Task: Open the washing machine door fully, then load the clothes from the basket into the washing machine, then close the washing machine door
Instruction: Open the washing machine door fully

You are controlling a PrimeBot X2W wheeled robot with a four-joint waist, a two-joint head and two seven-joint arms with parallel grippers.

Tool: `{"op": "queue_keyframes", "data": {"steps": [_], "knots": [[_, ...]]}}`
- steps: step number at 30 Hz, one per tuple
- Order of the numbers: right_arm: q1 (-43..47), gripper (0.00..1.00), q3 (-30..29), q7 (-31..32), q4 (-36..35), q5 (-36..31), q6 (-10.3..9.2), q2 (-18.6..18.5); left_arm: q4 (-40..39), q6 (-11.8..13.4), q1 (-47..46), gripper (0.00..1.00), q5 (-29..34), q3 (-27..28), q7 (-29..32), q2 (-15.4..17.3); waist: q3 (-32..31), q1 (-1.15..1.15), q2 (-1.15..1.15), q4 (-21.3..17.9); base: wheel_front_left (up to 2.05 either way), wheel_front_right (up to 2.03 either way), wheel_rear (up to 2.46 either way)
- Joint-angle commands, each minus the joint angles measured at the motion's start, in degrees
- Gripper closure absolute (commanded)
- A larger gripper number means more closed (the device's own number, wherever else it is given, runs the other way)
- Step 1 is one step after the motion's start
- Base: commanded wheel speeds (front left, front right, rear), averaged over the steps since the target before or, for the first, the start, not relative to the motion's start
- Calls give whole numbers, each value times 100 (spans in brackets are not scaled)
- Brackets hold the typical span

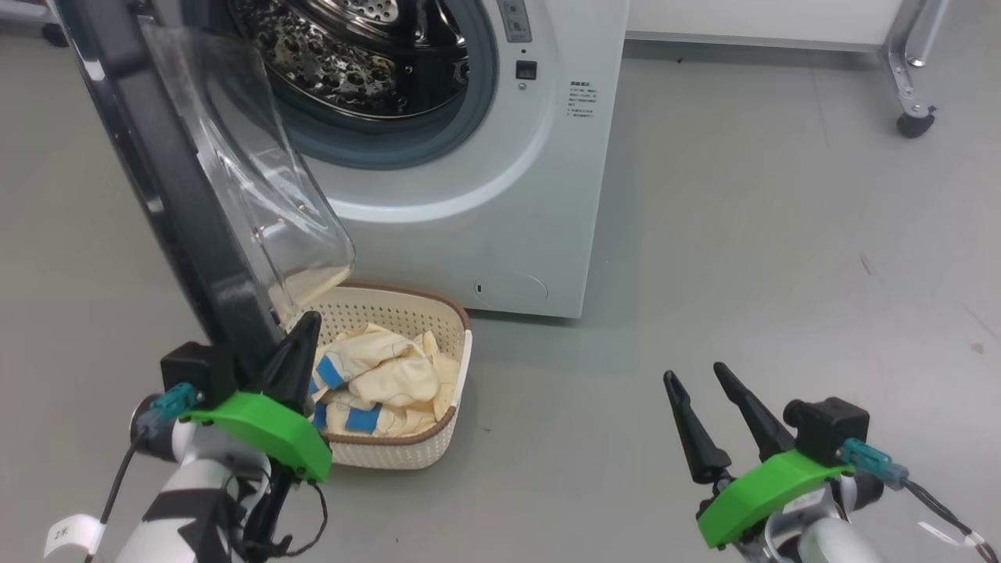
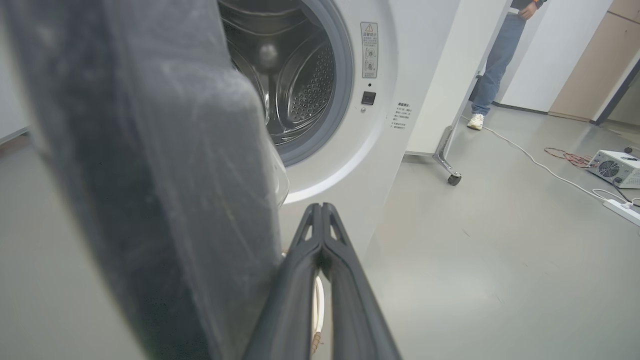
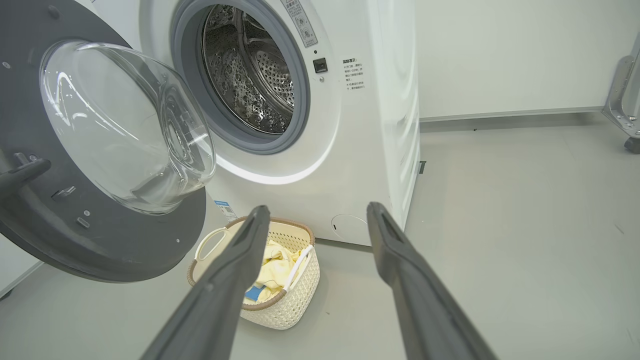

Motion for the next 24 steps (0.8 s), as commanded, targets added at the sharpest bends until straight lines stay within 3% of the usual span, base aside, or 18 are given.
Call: {"op": "queue_keyframes", "data": {"steps": [1, 13, 24], "knots": [[-165, 0, 99, -9, -158, 56, 1, -6, -76, 95, -230, 100, -53, 304, -62, 252, -25, 0, 0, 114, 0, 0, 0], [-165, 0, 234, 14, -121, 106, 1, 7, -113, 190, -107, 100, -183, 382, -68, 355, -61, 0, 0, 691, 0, 0, 0], [-267, 0, 265, 31, -98, 48, 1, 33, -225, 347, -101, 100, -459, 801, -157, 637, 189, 0, 0, 935, 0, 0, 0]]}}
